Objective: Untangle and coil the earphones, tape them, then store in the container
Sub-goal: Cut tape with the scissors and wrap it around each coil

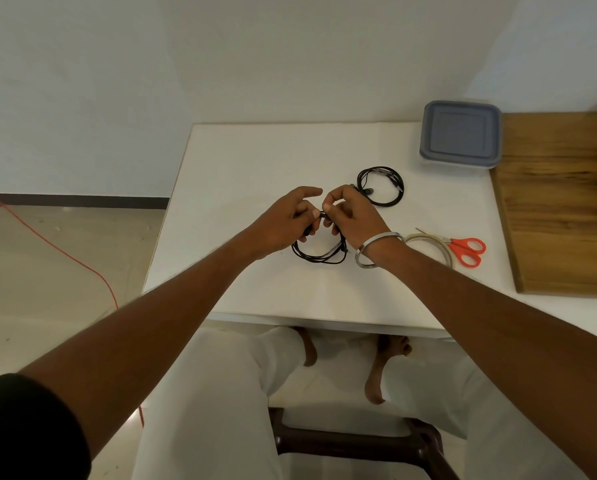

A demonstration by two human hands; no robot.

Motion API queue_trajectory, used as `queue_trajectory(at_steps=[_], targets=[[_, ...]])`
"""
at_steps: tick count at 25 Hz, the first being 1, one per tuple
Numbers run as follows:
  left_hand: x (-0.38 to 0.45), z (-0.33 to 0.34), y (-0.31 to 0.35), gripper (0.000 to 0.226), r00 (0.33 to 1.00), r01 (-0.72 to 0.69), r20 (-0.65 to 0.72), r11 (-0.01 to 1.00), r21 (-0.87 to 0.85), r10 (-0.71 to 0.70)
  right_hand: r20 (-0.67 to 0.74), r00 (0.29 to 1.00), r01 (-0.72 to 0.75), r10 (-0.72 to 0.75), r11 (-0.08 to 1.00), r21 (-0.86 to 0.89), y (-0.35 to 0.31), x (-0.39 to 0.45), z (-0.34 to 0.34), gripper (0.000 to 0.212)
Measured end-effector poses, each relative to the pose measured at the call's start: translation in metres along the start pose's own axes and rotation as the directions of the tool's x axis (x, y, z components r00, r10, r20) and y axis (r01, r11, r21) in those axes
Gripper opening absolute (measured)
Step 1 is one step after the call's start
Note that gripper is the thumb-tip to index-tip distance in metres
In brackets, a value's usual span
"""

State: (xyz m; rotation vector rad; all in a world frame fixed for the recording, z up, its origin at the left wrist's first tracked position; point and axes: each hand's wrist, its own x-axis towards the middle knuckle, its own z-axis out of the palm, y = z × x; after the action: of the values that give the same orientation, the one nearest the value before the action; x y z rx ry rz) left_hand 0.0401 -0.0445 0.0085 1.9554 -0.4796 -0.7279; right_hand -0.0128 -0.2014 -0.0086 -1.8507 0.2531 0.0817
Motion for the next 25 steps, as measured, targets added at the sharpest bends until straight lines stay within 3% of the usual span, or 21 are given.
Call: queue_trajectory(at_steps=[6,13,18,25], targets=[[-0.001,-0.001,-0.003,0.041,1.0,-0.013,0.005,1.0,0.001,0.013,-0.054,0.998,0.038,-0.04,0.999,-0.034,-0.002,-0.002,0.0,0.023],[-0.003,-0.002,-0.004,0.037,1.0,0.001,-0.003,1.0,0.012,-0.001,-0.028,0.996,0.077,-0.081,0.99,-0.121,-0.002,-0.002,-0.002,0.005],[-0.002,-0.004,-0.007,0.031,1.0,-0.018,-0.015,0.999,0.041,0.019,0.014,0.996,0.092,-0.091,0.971,-0.221,-0.001,0.003,-0.003,0.017],[-0.003,-0.005,-0.012,0.018,0.994,-0.101,-0.026,0.982,0.159,0.106,0.128,0.989,0.11,-0.073,0.942,-0.316,-0.002,0.004,-0.01,0.016]])
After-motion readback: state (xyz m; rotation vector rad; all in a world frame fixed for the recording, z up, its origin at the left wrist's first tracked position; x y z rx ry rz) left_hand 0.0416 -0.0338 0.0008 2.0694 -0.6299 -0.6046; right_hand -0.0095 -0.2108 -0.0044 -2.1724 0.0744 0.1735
